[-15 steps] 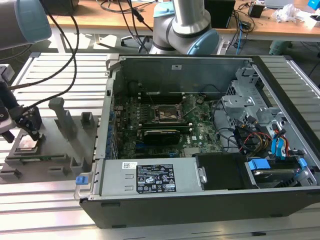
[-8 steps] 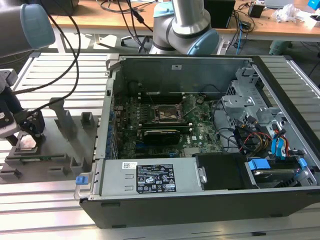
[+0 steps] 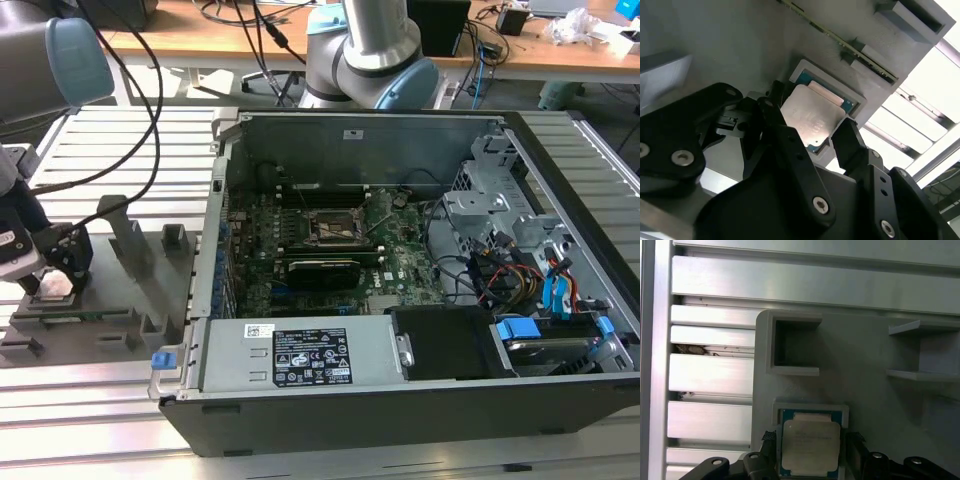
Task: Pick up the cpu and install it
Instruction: 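Pick up the cpu and move it towards the insertion slot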
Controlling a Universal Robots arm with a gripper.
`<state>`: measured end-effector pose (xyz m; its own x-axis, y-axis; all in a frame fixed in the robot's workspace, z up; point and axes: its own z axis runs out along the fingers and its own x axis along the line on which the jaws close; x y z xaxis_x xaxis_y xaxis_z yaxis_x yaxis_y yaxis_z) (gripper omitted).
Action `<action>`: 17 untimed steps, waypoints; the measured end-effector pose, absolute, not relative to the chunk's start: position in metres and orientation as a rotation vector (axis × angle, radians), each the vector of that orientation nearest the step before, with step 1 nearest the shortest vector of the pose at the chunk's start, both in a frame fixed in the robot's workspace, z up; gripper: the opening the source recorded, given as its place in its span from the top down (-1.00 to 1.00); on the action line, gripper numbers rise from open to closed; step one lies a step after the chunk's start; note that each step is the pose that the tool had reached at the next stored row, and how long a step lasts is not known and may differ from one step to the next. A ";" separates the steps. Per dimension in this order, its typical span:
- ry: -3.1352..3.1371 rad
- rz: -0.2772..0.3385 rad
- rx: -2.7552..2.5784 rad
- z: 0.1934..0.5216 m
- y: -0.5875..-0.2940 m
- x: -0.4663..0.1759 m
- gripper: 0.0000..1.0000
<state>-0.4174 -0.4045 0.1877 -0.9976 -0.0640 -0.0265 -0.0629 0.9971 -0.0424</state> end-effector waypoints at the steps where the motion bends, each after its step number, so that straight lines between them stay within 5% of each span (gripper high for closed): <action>1: 3.112 -0.064 -0.099 0.188 -0.405 -0.417 -0.29; 4: 3.112 -0.062 -0.099 0.188 -0.405 -0.417 -0.09; 17: 3.111 -0.061 -0.099 0.188 -0.405 -0.417 -0.09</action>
<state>-0.4175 -0.4049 0.1882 -0.9976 -0.0640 -0.0267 -0.0629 0.9972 -0.0402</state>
